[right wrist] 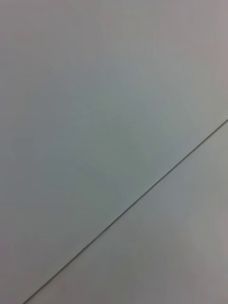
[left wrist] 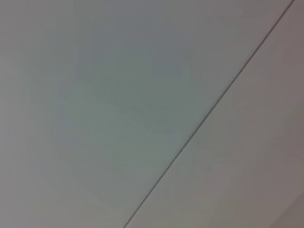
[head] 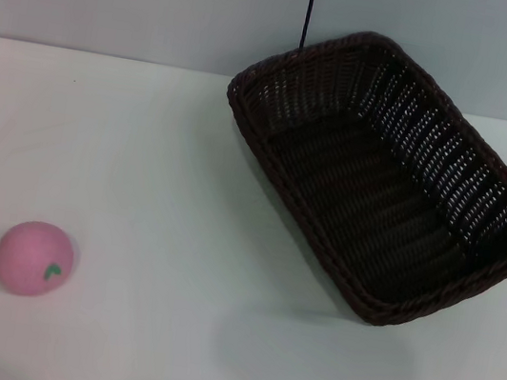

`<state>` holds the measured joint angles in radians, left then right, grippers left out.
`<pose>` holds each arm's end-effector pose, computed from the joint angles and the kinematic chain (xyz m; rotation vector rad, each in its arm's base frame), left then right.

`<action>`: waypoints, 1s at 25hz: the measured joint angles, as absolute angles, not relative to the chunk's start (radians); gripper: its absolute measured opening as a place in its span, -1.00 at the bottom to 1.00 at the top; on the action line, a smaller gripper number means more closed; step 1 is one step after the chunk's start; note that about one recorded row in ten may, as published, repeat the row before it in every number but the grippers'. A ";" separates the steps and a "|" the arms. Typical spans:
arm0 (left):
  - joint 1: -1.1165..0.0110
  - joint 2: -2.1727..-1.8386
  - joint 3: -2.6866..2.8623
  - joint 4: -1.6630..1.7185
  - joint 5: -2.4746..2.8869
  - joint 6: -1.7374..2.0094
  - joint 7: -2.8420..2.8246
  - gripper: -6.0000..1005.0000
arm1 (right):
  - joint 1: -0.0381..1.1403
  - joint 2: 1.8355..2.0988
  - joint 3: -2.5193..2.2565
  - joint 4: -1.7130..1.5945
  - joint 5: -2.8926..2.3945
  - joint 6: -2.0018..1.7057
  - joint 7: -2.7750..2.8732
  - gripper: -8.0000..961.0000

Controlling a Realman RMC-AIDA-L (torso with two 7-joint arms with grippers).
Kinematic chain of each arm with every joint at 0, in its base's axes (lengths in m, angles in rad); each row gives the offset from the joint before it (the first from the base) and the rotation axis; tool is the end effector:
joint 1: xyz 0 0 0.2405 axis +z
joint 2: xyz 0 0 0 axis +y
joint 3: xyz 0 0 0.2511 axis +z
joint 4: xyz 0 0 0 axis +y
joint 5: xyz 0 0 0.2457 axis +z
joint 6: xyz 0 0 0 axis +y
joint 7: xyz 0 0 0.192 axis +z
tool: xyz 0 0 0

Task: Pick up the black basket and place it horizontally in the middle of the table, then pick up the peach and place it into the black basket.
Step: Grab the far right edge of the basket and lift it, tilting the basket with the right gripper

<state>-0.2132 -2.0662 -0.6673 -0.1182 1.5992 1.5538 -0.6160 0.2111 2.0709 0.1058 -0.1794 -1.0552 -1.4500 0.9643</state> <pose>-0.4340 0.2702 0.0844 -0.8055 -0.7289 -1.0826 0.4703 0.2543 0.1392 -0.7820 0.7866 1.1396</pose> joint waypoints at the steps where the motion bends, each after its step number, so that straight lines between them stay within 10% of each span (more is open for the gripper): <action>1: -0.213 -2.066 -0.667 -0.118 1.599 1.554 -0.616 0.39 | 0.211 2.071 0.106 -0.179 -1.055 -1.452 0.964 0.03; 11: -0.213 -2.068 -0.667 -0.118 1.598 1.560 -0.610 0.68 | 0.213 2.069 0.099 -0.179 -1.057 -1.453 0.965 -0.01; 13: -0.212 -2.068 -0.667 -0.118 1.597 1.560 -0.610 0.68 | 0.212 2.069 0.098 -0.179 -1.058 -1.453 0.965 -0.46; 25: -0.217 -2.066 -0.658 -0.118 1.605 1.550 -0.617 0.68 | 0.230 2.046 0.045 -0.368 -1.339 -1.431 1.211 -0.18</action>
